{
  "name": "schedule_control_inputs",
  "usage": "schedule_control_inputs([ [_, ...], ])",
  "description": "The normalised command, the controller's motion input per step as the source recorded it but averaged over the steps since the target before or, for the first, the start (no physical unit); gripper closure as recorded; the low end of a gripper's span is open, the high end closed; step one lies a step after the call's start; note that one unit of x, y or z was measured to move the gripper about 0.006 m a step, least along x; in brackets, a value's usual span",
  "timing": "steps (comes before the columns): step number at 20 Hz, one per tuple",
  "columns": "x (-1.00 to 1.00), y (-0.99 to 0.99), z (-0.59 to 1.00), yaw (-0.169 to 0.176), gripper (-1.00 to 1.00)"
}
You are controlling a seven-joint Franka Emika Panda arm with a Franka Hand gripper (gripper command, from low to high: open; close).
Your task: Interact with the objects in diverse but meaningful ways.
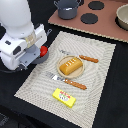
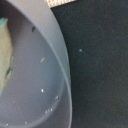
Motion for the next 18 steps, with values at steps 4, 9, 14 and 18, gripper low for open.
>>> schedule_control_inputs([
  [4,0.23,0.0,0.77,0.003,-1.0],
  [9,0.71,0.02,0.53,0.0,-1.0],
  [14,0.98,0.01,0.54,0.0,-1.0],
  [18,0.94,0.01,0.65,0.014,-1.0],
])
